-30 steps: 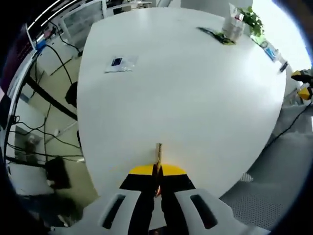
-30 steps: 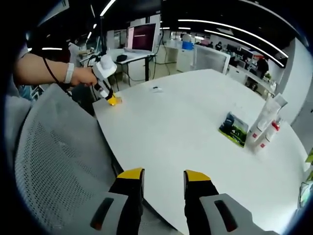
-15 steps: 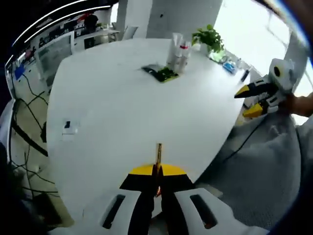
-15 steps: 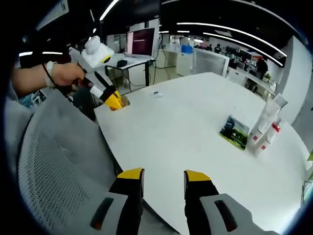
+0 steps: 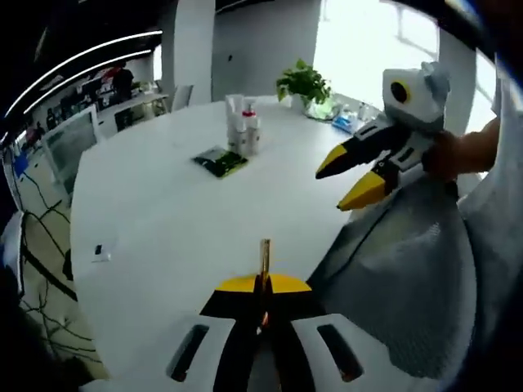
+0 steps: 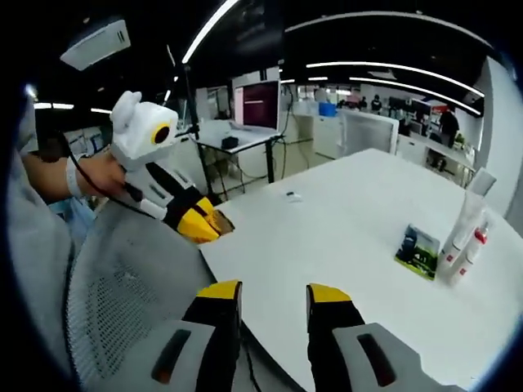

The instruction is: Arrange the skincare products in the storage area until every visible bottle or jar stands upright without overlapping.

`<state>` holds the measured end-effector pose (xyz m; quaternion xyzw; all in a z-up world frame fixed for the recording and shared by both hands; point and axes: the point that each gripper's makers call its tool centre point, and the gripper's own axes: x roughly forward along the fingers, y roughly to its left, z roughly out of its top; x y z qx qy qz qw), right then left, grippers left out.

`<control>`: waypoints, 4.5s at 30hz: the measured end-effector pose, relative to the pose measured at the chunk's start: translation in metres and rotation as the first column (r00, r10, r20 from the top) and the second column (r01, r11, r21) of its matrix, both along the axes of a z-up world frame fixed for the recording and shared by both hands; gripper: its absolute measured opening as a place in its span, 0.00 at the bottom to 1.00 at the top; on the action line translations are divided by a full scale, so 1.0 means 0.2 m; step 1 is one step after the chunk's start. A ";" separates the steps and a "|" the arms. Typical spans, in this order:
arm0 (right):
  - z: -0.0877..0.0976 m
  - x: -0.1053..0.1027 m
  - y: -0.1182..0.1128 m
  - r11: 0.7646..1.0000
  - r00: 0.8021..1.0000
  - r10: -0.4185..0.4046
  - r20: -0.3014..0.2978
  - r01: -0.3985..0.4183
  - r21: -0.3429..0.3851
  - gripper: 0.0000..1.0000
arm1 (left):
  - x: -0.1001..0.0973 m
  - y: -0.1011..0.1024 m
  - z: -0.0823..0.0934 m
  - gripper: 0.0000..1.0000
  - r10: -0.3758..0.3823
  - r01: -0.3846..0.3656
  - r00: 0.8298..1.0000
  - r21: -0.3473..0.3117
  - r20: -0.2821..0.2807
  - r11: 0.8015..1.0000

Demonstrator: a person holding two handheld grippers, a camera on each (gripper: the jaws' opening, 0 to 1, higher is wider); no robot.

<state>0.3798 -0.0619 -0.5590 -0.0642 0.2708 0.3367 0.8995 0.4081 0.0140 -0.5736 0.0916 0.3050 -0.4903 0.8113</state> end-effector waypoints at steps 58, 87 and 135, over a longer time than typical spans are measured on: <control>0.06 -0.10 0.19 0.986 0.978 0.166 0.128 -0.163 -0.031 0.15 | -0.13 -0.06 -0.01 0.00 -0.160 0.134 0.947 0.112 0.278 0.985; -0.01 -0.20 0.25 0.932 0.930 0.343 0.129 -0.320 -0.170 0.00 | -0.31 -0.12 -0.01 0.00 -0.347 0.324 0.900 0.130 0.265 0.937; 0.21 -0.11 0.10 0.928 0.993 0.111 0.033 -0.115 0.355 0.00 | -0.12 -0.10 0.20 0.31 -0.093 0.128 0.974 -0.166 0.206 0.978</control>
